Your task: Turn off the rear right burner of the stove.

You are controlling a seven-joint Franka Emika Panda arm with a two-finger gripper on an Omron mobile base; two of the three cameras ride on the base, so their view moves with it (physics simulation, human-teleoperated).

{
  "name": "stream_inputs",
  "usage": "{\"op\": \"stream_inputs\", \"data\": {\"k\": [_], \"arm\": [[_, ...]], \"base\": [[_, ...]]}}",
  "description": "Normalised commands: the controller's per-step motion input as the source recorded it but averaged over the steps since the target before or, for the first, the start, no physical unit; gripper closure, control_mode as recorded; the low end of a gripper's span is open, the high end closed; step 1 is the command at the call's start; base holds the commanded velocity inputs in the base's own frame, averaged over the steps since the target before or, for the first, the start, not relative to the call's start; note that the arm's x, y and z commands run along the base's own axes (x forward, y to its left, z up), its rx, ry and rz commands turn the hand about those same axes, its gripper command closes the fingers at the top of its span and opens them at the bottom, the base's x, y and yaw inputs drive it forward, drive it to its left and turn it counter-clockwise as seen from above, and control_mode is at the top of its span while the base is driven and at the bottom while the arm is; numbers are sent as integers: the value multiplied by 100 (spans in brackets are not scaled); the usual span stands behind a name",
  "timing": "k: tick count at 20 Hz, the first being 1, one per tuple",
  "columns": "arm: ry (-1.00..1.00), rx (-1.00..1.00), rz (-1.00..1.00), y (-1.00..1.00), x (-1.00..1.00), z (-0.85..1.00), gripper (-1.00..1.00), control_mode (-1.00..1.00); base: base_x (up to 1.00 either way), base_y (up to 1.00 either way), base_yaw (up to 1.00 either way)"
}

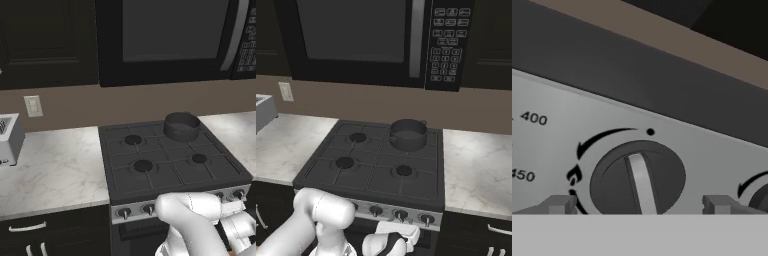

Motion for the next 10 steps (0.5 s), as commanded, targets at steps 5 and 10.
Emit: {"op": "stream_inputs", "data": {"k": [5,10], "arm": [[0,0,0,0,0,0,-100,-100],[-1,0,-1,0,0,0,-100,-100]], "base": [[0,0,0],[0,0,0]]}}
